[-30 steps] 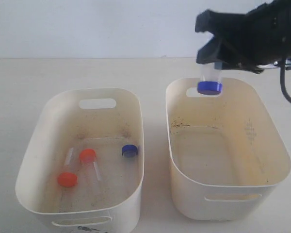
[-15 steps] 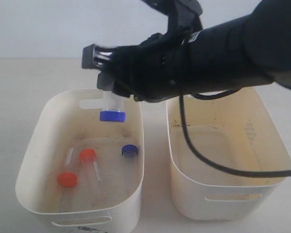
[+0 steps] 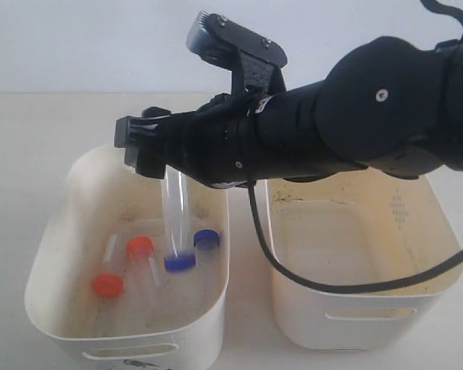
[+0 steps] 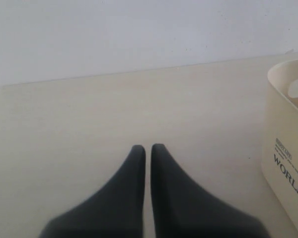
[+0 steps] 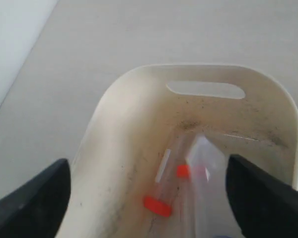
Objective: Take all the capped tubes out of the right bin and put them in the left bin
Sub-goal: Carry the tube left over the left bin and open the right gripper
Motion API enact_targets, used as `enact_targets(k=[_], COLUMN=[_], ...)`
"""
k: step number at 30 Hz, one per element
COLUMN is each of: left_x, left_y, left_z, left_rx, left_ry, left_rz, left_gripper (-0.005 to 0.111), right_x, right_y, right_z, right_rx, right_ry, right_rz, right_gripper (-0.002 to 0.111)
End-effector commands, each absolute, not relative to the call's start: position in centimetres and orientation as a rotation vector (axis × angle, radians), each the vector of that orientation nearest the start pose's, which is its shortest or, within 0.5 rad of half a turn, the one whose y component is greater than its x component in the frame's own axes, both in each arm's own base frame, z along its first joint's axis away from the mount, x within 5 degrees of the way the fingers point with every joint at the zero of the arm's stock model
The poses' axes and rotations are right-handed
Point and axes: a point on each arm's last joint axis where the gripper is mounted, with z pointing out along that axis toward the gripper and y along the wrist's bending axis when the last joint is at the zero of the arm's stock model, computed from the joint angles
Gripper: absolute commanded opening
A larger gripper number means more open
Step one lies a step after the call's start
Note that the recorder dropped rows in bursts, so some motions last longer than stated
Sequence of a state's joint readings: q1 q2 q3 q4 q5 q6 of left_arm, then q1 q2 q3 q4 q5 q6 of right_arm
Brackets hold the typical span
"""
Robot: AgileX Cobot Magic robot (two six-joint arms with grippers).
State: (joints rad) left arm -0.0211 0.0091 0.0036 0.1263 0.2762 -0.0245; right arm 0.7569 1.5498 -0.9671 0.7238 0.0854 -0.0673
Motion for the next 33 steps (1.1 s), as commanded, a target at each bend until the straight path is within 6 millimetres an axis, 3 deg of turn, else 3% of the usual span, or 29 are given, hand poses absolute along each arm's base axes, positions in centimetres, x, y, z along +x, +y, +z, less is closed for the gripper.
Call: enact_targets(k=[1,3,5,8,10,15,21,29,33], left_x=[5.6,5.6,5.6,5.6,5.6,5.6,5.6,5.6,5.6], left_y=[0.2,0.2,0.2,0.2,0.2,0.2,0.2,0.2,0.2], left_z=[18.9,18.9,18.9,18.9,18.9,18.9,18.9,18.9,18.9], left_rx=[0.065,0.065,0.065,0.065,0.065,0.065,0.065,0.065,0.065], left_ry=[1.75,1.75,1.75,1.75,1.75,1.75,1.75,1.75,1.75], left_rz=[0.071,0.071,0.071,0.071,0.071,0.071,0.071,0.071,0.071], left_gripper=[0.004,0.004,0.004,0.004,0.004,0.004,0.004,0.004,0.004], right_x=[24.6,24.3,23.7,22.1,21.2,20.0,20.1,20.0,19.3], right_y=[23.6,23.5,23.2,22.7,22.3,21.7,21.7,21.5,19.2], right_z=[26.4,27.1,27.9,29.3,30.1,31.3,31.3,30.8,30.2], right_rx=[-0.131,-0.137,-0.166,-0.286,-0.339,-0.381,-0.376,-0.627,-0.622], right_ry=[2.212,2.203,2.207,2.225,2.239,2.24,2.235,2.182,2.155], right_rz=[0.862,0.878,0.898,0.921,0.946,0.98,0.979,0.825,0.761], right_gripper=[0.085,0.072,0.049,-0.001,0.004,0.005,0.005,0.005,0.005])
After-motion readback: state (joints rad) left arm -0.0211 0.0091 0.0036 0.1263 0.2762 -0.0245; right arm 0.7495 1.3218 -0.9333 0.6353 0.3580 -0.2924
